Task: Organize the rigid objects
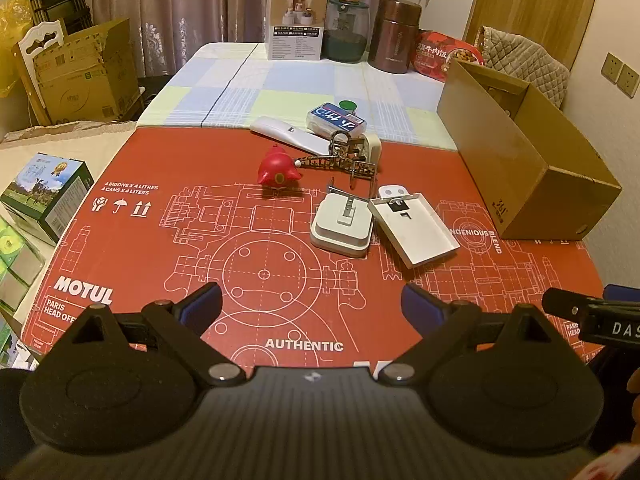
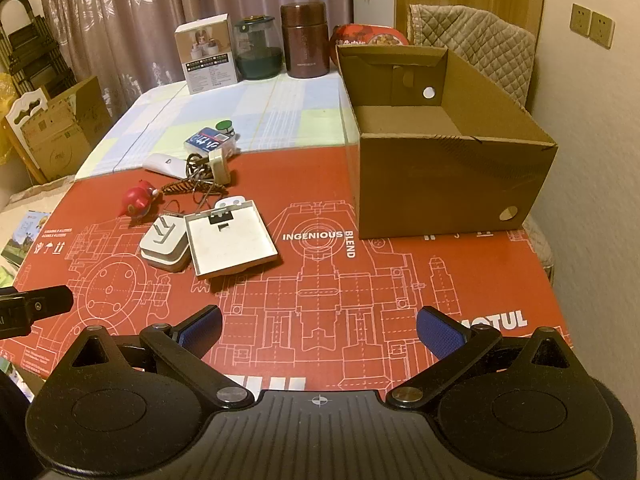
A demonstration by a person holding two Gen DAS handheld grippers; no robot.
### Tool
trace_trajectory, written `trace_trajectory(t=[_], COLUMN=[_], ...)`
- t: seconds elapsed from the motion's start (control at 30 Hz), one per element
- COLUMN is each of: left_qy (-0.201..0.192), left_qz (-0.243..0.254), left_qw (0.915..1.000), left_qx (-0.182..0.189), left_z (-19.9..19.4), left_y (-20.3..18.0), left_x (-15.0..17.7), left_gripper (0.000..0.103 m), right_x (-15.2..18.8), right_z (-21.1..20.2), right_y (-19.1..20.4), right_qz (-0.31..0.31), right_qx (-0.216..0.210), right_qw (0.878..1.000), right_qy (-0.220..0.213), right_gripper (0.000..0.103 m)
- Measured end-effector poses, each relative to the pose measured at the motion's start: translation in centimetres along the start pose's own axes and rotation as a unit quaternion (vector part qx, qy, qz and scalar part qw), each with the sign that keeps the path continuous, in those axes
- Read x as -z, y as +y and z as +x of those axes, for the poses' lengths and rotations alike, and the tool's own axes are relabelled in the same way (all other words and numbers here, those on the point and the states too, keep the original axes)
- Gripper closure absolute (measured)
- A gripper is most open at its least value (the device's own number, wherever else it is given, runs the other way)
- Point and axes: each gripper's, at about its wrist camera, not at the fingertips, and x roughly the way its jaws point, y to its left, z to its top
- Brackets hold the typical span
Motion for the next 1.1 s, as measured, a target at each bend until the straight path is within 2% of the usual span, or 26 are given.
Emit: trace_trajectory(t=[1.1], left_qy=[0.001], left_qz=[0.008], left_qw=[1.0000], left_qx=[-0.002], left_z=[0.43], left_y=[0.06], left_x=[-0.72], left_gripper=[0.009], right_x=[0.21], right_z=[0.60], right_y=[-0.10], right_qz=[0.001], right_qx=[0.000], right_qw=[1.000], right_qy=[0.004], right_gripper=[0.002])
